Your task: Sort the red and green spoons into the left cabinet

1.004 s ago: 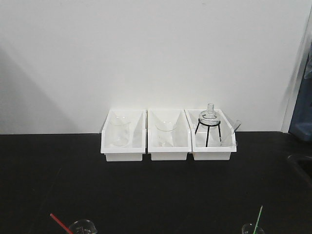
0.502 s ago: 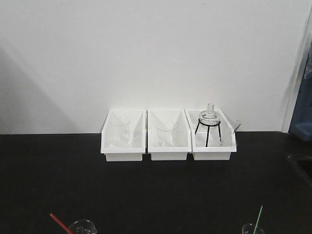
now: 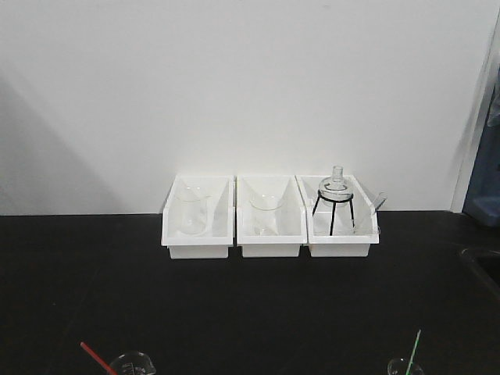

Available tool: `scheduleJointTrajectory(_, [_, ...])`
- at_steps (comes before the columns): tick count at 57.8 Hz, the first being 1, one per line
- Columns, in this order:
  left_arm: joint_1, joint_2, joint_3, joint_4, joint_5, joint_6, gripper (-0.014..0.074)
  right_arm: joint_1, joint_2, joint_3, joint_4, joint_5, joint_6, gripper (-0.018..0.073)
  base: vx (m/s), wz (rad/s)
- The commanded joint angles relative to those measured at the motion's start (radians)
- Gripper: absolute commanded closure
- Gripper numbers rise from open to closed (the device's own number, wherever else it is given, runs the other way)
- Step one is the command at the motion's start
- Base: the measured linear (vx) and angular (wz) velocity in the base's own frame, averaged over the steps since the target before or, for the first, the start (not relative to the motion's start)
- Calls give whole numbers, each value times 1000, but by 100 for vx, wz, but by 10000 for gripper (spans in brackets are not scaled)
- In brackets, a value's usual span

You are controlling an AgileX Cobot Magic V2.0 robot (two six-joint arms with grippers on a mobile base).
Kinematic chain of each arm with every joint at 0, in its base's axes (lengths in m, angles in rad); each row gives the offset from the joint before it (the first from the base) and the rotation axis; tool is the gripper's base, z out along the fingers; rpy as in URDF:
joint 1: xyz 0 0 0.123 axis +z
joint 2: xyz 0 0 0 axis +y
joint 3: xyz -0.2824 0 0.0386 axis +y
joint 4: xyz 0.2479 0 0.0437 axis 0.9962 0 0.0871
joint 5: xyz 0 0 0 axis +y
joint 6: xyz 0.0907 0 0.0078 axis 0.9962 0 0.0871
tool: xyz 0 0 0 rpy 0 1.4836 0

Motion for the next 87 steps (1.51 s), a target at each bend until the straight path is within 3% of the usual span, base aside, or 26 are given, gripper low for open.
scheduleJointTrajectory(1, [0,-21,-4,-9,-103,-8,603,-3,-14,11,-14,-92,-7,568,0,0])
scheduleJointTrajectory(19, [0,-21,-4,-9,-110,-41,603,-3,-14,11,18,-140,12,568,0,0])
scheduleJointTrajectory(29, [-3,-21,-5,-9,-198,-173,603,-3,-14,7,34,-173,56,568,0,0])
scheduleJointTrajectory(34, [-3,-21,-26,-7,-271,-186,603,-3,-14,-17,78,-202,137,568,0,0])
scheduleJointTrajectory(39, [-3,-20,-81,12,-302,-166,603,-3,-11,-67,69,-192,147,568,0,0])
scheduleJointTrajectory(47, [-3,4,-227,89,-235,-151,603,-3,27,-179,62,-124,147,568,0,0])
scheduleJointTrajectory(55, [-3,70,-331,158,-64,-143,603,-3,111,-302,58,2,147,568,0,0])
scheduleJointTrajectory(61, [-3,132,-348,149,-6,-146,603,-3,184,-358,58,120,146,568,0,0])
scheduleJointTrajectory(71, [-3,206,-348,124,6,-147,601,-3,315,-361,32,201,146,564,0,0])
scheduleJointTrajectory(87, [-3,256,-348,124,7,-146,559,-3,461,-361,-48,185,146,538,0,0])
